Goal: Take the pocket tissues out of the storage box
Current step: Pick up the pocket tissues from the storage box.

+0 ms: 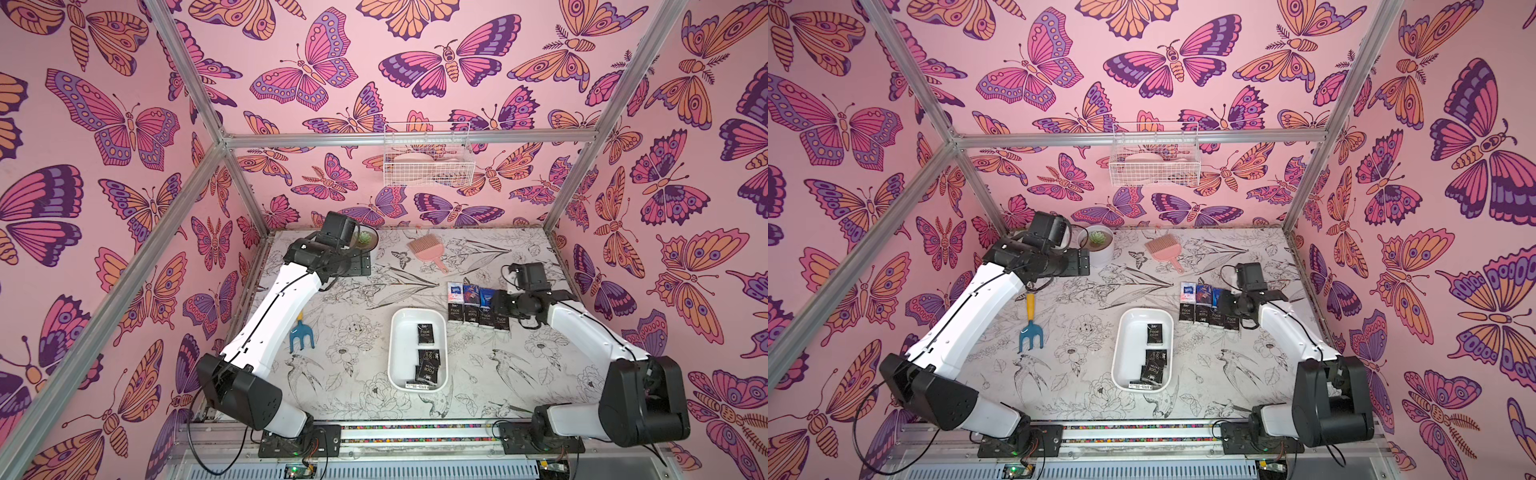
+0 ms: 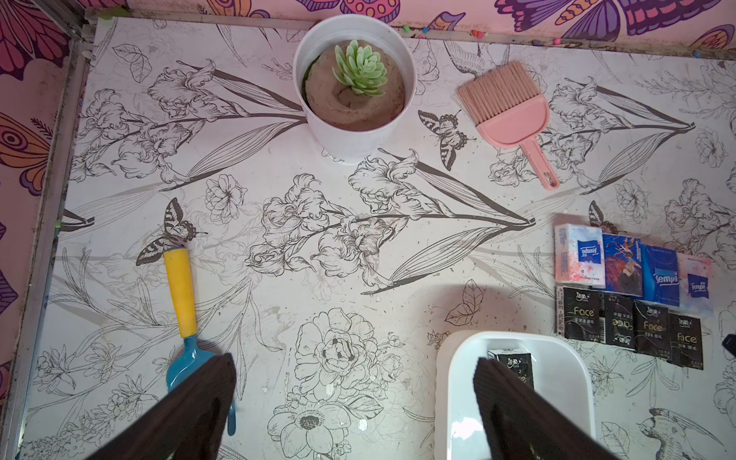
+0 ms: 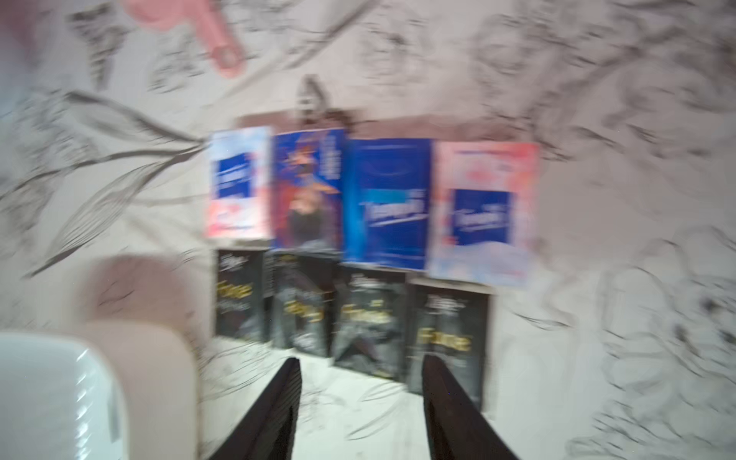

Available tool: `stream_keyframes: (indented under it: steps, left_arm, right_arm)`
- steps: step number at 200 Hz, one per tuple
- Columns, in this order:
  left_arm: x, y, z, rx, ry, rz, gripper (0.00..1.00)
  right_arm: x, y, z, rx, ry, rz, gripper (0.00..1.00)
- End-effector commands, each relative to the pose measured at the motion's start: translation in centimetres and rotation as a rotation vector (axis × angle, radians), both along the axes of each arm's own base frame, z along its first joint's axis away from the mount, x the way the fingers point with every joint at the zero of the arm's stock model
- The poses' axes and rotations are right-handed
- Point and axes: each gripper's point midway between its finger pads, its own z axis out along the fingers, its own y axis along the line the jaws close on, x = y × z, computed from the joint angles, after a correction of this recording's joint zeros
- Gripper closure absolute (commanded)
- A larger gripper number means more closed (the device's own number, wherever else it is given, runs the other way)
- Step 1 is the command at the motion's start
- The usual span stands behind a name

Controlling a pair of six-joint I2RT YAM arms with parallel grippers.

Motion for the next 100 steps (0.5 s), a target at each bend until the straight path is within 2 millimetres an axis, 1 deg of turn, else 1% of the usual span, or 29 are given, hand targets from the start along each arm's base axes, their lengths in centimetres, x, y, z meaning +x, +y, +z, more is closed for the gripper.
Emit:
stream_keyframes:
  steps: [1,13,19,30,41,49,56,57,60,74,100]
  left_arm:
    - [0.3,0.1,-0.3,0.005,0.013,0.007,0.00]
    - [0.3,0.1,-0.4,0.003,0.015,0.011,0.00]
    - [0.3,0.1,-0.4,0.003,0.015,0.013,0.00]
    - [0.2,0.1,-0.5,0.004,0.018,0.014,0.00]
    - [0.2,0.1,-0.5,0.003,0.017,0.014,0.00]
    - [0.2,0.2,-0.4,0.003,0.015,0.013,0.00]
    - [0.2,0.1,-0.4,0.004,0.015,0.012,0.00]
    - [0.2,0.1,-0.5,0.004,0.016,0.011,0.00]
    - [0.2,0.2,-0.5,0.005,0.016,0.012,0.00]
    - [0.0,0.2,-0.4,0.004,0.015,0.012,0.00]
    - [-0.2,0.5,-0.4,0.015,0.012,0.009,0.00]
  right_arm:
    - [-1.7,6.4,3.6,0.023,-0.082,0.215,0.44]
    - [-2.1,9.0,4.2,0.018,-0.089,0.231,0.44]
    - [-2.7,10.6,4.3,0.005,-0.094,0.250,0.43]
    - [-3.3,12.9,4.3,-0.040,-0.111,0.264,0.41]
    - [-4.0,15.2,3.8,-0.079,-0.103,0.275,0.39]
    - [-4.5,16.4,3.2,-0.109,-0.084,0.278,0.38]
    - [-4.6,17.1,3.1,-0.128,-0.082,0.259,0.36]
    - [-4.7,17.3,2.5,-0.139,-0.071,0.259,0.36]
    - [-4.7,17.6,1.7,-0.154,-0.059,0.251,0.35]
    - [-4.8,18.7,0.3,-0.184,-0.050,0.217,0.34]
    - [-4.6,18.4,-2.1,-0.235,-0.032,0.124,0.30]
